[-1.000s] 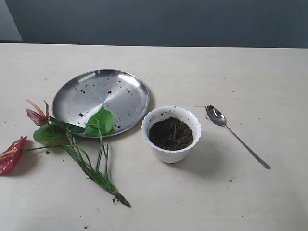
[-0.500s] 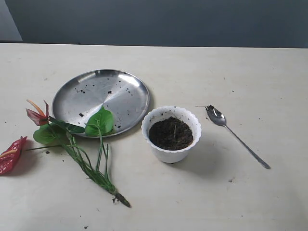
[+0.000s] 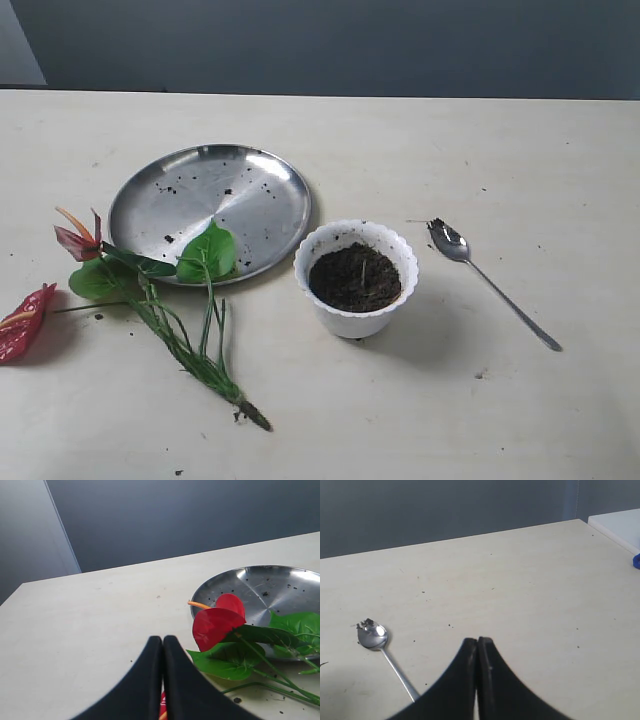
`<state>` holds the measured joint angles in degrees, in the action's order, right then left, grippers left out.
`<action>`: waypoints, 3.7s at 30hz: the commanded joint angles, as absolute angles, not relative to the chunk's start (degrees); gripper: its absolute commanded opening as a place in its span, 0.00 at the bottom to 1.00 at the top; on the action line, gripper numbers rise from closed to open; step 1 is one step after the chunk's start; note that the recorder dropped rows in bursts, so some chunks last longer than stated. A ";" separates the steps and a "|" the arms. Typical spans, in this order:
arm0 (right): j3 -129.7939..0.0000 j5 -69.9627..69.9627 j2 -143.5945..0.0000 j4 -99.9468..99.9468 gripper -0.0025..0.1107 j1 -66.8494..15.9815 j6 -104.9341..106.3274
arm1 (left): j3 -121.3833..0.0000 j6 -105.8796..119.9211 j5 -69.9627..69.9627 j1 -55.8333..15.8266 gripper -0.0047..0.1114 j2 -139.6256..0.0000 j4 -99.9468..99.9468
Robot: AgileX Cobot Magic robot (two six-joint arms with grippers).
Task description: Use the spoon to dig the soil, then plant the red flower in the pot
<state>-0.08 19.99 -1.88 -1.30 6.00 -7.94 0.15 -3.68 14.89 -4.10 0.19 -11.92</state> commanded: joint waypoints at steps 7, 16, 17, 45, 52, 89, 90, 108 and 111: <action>0.00 19.15 -1.53 -1.33 0.02 6.26 -7.57 | 0.00 -3.90 14.50 -4.23 0.05 0.00 -11.63; 0.00 19.15 -1.53 -1.33 0.02 6.26 -7.57 | 0.00 -3.90 14.50 -4.23 0.05 0.00 -11.63; 0.00 19.15 -1.53 -1.33 0.02 6.26 -7.57 | 0.00 -3.90 14.50 -4.23 0.05 0.00 -11.63; 0.00 19.15 -1.53 -1.33 0.02 6.26 -7.57 | 0.00 -3.90 14.50 -4.23 0.05 0.00 -11.63; 0.00 19.15 -1.53 -1.33 0.02 6.26 -7.57 | 0.00 -3.90 14.50 -4.23 0.05 0.00 -11.63; 0.00 3.74 -1.65 -5.55 0.02 4.85 -8.68 | 0.00 -3.90 14.50 -4.23 0.05 0.00 -11.63; 0.00 0.00 -1.65 -1.79 0.02 4.85 -12.08 | 0.00 -3.90 14.50 -4.23 0.05 0.00 -11.63; -52.82 27.21 -46.81 2.02 0.02 -12.41 5.94 | 0.00 -3.90 14.50 -4.23 0.05 0.00 -11.63; -64.31 38.15 -58.53 5.17 0.02 -16.49 11.89 | 0.00 -3.90 14.50 -4.23 0.05 0.00 -11.63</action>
<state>-55.83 28.02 -48.70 2.39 -13.32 5.28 0.15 -3.68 14.89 -4.10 0.19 -11.92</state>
